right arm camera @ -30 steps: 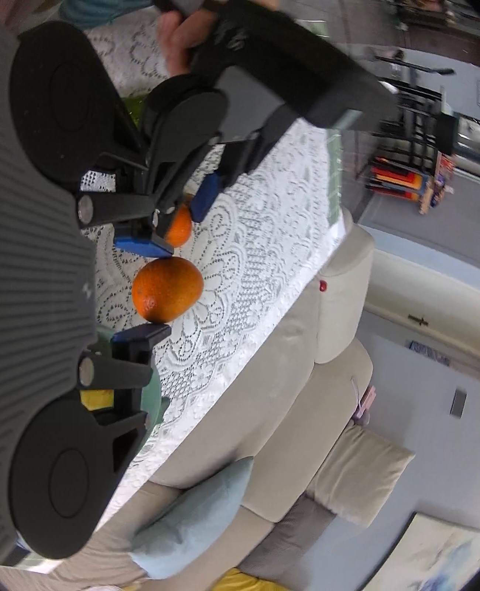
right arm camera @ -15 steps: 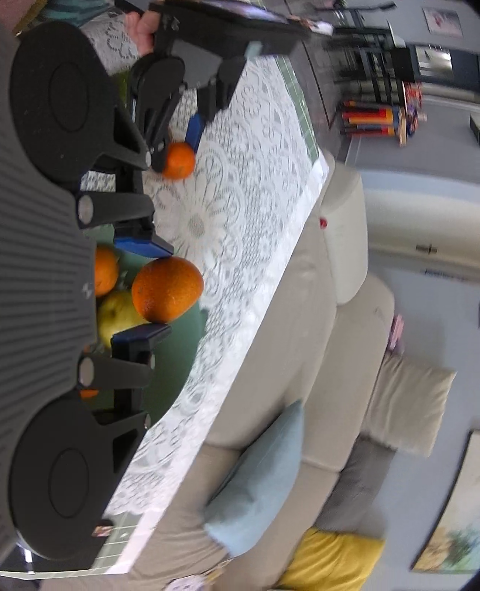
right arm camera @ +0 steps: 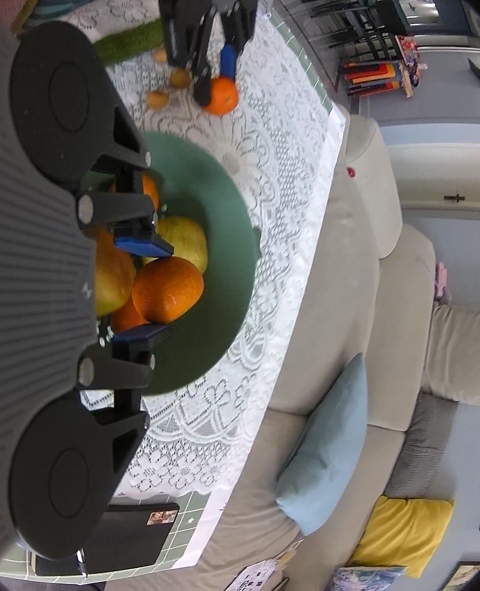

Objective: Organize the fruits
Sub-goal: 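Lift the mandarin with the right tool and carry it into the colander, then lower the mandarin into the colander with the left tool while the right tool releases its mandarin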

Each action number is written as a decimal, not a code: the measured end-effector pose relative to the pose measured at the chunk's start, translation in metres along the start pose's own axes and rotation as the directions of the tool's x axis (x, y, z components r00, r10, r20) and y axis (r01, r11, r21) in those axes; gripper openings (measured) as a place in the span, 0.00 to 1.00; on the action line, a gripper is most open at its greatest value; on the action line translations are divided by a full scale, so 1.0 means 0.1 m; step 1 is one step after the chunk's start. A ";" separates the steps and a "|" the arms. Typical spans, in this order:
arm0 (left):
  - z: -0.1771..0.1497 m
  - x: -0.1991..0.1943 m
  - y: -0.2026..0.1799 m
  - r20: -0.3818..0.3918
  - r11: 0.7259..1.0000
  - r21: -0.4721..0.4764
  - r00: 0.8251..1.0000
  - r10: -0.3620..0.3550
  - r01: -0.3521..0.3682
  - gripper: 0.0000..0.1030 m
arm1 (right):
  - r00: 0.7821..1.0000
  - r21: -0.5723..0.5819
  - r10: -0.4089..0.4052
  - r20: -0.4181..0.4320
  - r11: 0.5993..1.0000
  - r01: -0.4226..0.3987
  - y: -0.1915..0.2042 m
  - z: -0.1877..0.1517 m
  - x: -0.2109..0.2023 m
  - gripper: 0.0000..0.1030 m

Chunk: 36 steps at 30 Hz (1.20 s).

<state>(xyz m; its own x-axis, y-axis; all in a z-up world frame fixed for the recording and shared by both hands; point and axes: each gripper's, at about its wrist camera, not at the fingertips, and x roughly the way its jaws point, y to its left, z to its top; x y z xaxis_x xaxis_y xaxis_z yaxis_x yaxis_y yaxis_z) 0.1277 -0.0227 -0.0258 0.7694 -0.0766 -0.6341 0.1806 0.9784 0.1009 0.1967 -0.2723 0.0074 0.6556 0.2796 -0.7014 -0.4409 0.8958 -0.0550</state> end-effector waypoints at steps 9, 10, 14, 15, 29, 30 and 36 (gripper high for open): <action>0.31 -0.14 -0.22 0.041 0.994 -0.016 0.993 -0.107 0.108 0.42 | 0.998 -0.014 0.018 -0.066 1.000 -0.019 -0.07 0.10 0.41 0.35; 0.33 -0.14 -0.24 0.040 0.993 -0.015 0.992 -0.118 0.118 0.42 | 0.997 -0.015 0.019 -0.071 1.000 -0.020 -0.07 0.11 0.43 0.35; 0.41 -0.12 -0.34 0.042 0.991 -0.002 0.990 -0.135 0.135 0.42 | 0.996 -0.019 0.019 -0.092 1.000 -0.020 -0.09 0.12 0.54 0.35; 0.43 -0.12 -0.36 0.043 0.991 0.004 0.990 -0.137 0.137 0.42 | 0.995 -0.021 0.018 -0.095 1.000 -0.020 -0.09 0.11 0.56 0.36; 0.55 -0.05 -0.77 -0.021 0.967 0.088 0.971 -0.239 0.239 0.42 | 0.998 -0.016 0.031 -0.056 0.999 -0.032 -0.13 0.09 0.45 0.36; 0.55 -0.04 -0.80 -0.029 0.965 0.092 0.969 -0.245 0.247 0.42 | 0.998 -0.019 0.030 -0.052 0.999 -0.031 -0.13 0.08 0.43 0.36; 0.53 0.07 -0.93 -0.088 0.951 0.085 0.953 -0.290 0.297 0.42 | 0.999 -0.023 0.026 -0.030 0.999 -0.027 -0.14 0.04 0.27 0.36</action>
<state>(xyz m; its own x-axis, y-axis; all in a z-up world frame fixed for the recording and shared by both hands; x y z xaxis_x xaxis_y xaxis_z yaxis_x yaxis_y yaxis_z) 0.1485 -0.1240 0.0010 0.6271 -0.3394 -0.7011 0.4523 0.8915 -0.0270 0.2229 -0.2756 -0.0074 0.6252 0.2925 -0.7235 -0.4723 0.8799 -0.0523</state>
